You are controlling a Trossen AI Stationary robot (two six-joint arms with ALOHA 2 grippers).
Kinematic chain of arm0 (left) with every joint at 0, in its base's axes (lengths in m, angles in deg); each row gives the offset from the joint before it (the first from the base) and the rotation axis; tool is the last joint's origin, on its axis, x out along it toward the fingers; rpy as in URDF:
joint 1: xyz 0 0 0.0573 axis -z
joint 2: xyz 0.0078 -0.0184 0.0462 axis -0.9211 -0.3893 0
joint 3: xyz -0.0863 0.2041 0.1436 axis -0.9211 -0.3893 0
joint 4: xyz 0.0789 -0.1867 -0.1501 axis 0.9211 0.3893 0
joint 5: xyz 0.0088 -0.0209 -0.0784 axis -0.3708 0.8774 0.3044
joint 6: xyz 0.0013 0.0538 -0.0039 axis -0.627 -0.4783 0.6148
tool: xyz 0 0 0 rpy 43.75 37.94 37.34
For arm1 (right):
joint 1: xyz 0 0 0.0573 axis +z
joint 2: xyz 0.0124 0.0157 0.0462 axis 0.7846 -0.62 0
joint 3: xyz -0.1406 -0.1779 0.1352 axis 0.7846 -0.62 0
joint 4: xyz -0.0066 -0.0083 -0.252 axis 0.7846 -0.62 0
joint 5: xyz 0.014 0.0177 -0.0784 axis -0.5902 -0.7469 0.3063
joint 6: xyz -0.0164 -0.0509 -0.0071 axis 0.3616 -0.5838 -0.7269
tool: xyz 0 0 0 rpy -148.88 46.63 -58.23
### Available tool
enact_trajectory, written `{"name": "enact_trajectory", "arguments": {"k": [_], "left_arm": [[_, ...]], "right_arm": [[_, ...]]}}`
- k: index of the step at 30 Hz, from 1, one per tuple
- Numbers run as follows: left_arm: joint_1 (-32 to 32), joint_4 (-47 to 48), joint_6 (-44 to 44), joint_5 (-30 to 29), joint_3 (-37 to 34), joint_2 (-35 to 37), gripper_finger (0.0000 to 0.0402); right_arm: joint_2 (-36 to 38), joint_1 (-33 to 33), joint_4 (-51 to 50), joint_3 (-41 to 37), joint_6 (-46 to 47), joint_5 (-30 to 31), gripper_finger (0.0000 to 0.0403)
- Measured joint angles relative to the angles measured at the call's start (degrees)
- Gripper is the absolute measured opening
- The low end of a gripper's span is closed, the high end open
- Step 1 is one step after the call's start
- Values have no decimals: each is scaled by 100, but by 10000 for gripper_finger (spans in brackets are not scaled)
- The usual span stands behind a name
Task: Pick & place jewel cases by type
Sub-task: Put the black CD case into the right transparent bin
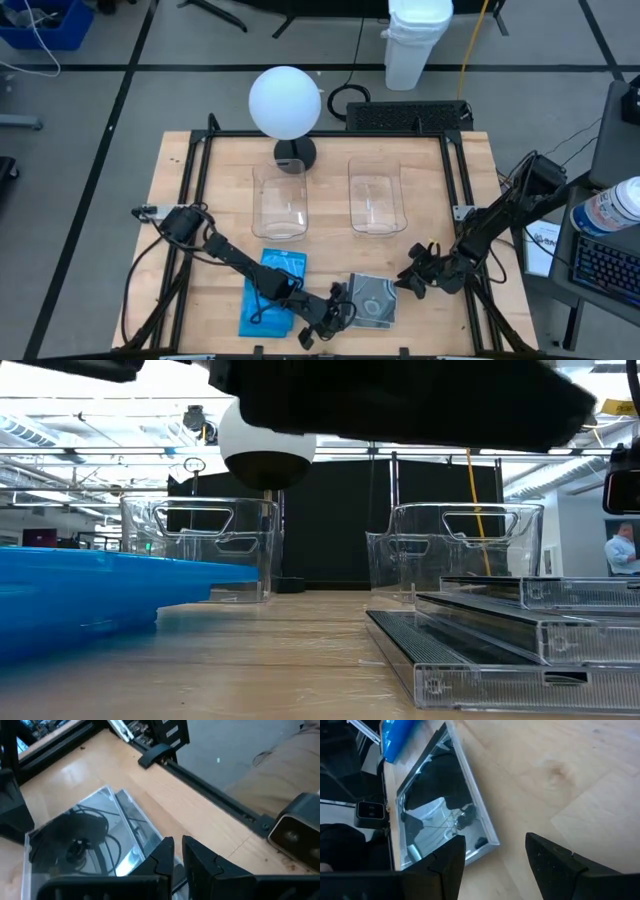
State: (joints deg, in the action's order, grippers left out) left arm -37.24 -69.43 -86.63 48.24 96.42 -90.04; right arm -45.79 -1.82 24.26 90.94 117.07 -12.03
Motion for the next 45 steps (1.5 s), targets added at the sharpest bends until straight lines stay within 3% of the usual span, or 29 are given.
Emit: {"name": "enact_trajectory", "arguments": {"k": [45], "left_arm": [[-625,-105,437,2,68,-309,46]], "right_arm": [[-164,-7,133,-4,-150,7,196]]}}
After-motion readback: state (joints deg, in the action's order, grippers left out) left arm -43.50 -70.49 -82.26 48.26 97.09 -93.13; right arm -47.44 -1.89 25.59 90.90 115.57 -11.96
